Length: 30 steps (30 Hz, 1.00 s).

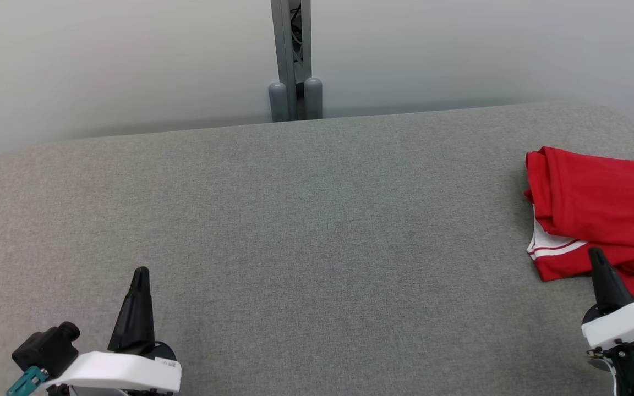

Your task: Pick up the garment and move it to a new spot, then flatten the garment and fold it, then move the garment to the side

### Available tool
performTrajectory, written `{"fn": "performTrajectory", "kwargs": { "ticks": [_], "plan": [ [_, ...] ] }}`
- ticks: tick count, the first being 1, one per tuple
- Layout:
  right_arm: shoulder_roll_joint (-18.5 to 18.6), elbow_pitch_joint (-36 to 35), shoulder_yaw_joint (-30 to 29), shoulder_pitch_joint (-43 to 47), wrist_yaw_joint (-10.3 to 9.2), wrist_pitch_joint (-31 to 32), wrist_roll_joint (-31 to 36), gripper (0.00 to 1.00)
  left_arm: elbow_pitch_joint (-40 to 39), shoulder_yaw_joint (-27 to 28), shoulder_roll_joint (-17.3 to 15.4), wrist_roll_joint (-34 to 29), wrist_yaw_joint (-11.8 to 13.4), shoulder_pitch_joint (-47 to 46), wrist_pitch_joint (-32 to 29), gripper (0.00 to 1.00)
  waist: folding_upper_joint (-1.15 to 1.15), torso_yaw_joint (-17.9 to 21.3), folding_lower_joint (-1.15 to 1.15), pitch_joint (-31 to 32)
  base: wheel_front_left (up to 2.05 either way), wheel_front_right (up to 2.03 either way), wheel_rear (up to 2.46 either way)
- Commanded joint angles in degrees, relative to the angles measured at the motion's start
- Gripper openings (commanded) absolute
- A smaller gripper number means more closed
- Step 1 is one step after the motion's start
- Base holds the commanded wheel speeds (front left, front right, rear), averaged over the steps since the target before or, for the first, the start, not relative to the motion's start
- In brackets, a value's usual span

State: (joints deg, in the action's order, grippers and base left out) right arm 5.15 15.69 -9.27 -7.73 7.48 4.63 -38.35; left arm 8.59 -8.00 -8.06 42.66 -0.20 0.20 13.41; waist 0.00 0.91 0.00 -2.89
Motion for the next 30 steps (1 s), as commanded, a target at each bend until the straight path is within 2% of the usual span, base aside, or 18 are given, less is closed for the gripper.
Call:
{"fn": "performTrajectory", "kwargs": {
  "ticks": [1,30],
  "plan": [
    [0.78,-0.13,-1.06,-1.83,0.02,1.01,-2.10,0.00,-0.31,0.08,-0.11,2.03,-0.50,-2.21,0.32,0.00,0.00,-0.02,0.00,0.02,0.00,0.00,0.00],
    [3.00,6.67,-8.61,-7.03,0.02,12.47,-21.62,0.00,3.00,-1.60,1.99,21.88,-3.27,-5.56,0.82,0.00,0.00,-0.32,0.00,0.32,0.00,0.00,0.00]
  ]
}}
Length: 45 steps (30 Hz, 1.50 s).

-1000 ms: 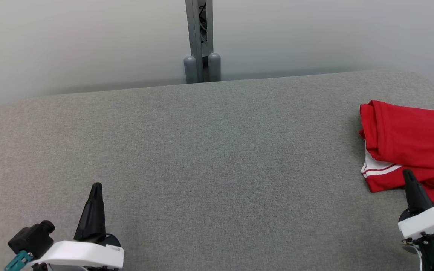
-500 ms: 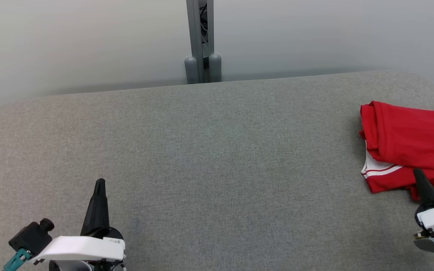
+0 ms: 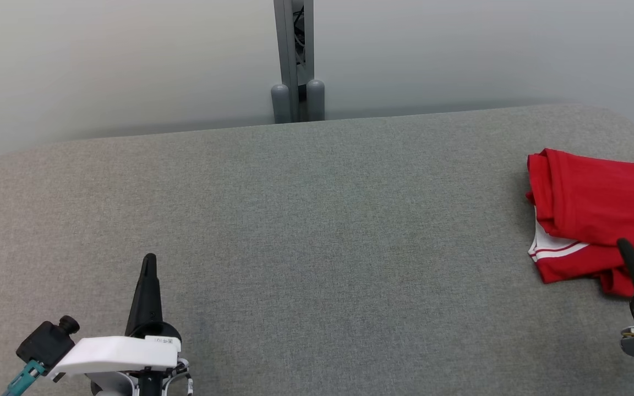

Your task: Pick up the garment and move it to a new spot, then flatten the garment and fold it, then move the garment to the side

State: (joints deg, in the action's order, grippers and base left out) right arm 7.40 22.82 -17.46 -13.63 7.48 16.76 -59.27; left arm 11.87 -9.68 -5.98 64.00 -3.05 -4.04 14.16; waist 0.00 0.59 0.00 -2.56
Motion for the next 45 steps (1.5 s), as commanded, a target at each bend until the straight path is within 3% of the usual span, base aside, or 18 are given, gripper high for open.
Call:
{"fn": "performTrajectory", "kwargs": {
  "ticks": [1,45],
  "plan": [
    [0.82,-0.23,-0.61,-1.28,0.02,0.74,-1.31,0.00,-0.18,0.04,-0.03,1.17,-0.54,-1.47,0.09,0.00,0.00,-0.01,0.00,0.01,0.00,0.00,0.00],
    [3.30,7.59,-9.10,-7.13,0.03,13.55,-23.29,0.00,3.61,-1.82,2.19,23.61,-3.61,-5.35,0.70,0.00,0.00,-0.49,0.00,0.49,0.00,0.00,0.00]
  ]
}}
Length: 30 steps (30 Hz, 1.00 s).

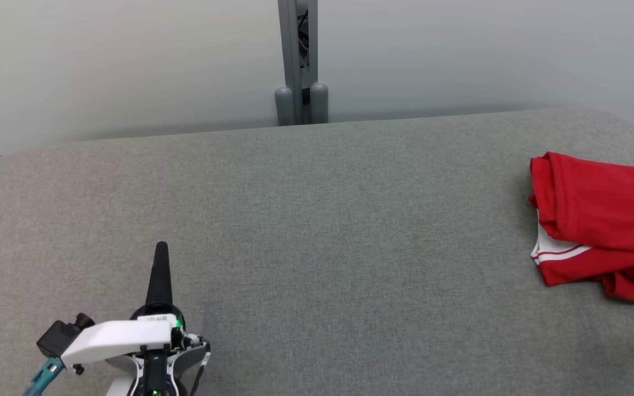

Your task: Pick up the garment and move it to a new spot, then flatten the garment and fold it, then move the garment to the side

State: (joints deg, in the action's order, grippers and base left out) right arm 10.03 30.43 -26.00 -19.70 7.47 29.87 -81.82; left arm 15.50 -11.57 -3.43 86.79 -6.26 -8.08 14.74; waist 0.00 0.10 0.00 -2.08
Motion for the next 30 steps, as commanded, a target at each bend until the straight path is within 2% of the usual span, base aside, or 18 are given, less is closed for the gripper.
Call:
{"fn": "performTrajectory", "kwargs": {
  "ticks": [1,20,30],
  "plan": [
    [0.70,0.17,-0.71,-1.16,0.04,0.71,-1.14,0.00,0.07,0.02,-0.31,1.28,-0.48,-1.26,0.14,0.00,0.00,-0.01,0.00,0.01,0.00,0.00,0.00],
    [1.46,2.90,-3.37,-2.98,0.04,4.99,-8.51,0.00,1.34,-0.63,0.57,8.60,-1.46,-2.41,0.34,0.00,0.00,-0.22,0.00,0.22,0.00,0.00,0.00],
    [1.43,2.83,-3.31,-2.88,0.04,4.94,-8.34,0.00,1.30,-0.61,0.56,8.31,-1.42,-2.44,0.30,0.00,0.00,-0.22,0.00,0.22,0.00,0.00,0.00]
  ]
}}
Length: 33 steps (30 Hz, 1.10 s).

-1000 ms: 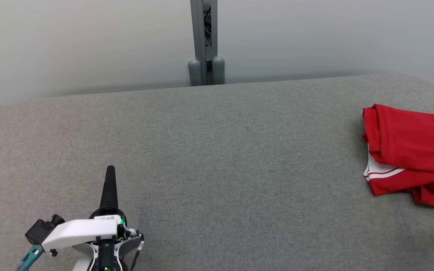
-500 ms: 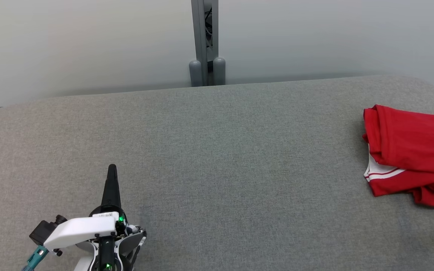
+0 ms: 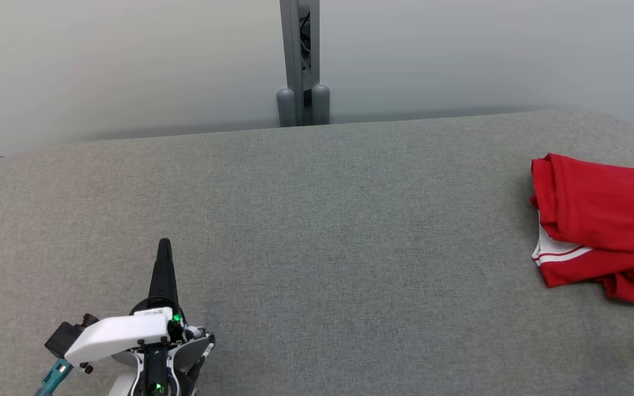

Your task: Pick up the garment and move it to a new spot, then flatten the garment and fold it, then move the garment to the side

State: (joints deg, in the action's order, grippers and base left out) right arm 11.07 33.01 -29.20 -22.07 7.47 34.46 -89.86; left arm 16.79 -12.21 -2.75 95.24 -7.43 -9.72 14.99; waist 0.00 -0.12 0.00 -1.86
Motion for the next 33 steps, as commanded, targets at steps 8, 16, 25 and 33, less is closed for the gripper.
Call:
{"fn": "performTrajectory", "kwargs": {
  "ticks": [8,16,25,33],
  "plan": [
    [0.38,0.24,-0.14,-0.51,0.04,0.34,-0.30,0.00,0.00,0.04,-0.12,-0.13,-0.25,-0.79,0.05,0.00,0.00,0.00,0.00,0.00,0.00,0.00,0.00],
    [0.37,0.24,-0.13,-0.51,0.04,0.34,-0.29,0.00,-0.01,0.04,-0.12,-0.13,-0.25,-0.79,0.05,0.00,0.00,0.00,0.00,0.00,0.00,0.00,0.00],
    [0.37,0.24,-0.13,-0.51,0.04,0.35,-0.29,0.00,-0.01,0.04,-0.12,-0.13,-0.25,-0.79,0.05,0.00,0.00,0.00,0.00,0.00,0.00,0.00,0.00],
    [0.37,0.24,-0.13,-0.52,0.04,0.35,-0.29,0.00,-0.02,0.04,-0.12,-0.13,-0.25,-0.79,0.05,0.00,0.00,0.00,0.00,0.00,0.00,0.00,0.00]
  ]
}}
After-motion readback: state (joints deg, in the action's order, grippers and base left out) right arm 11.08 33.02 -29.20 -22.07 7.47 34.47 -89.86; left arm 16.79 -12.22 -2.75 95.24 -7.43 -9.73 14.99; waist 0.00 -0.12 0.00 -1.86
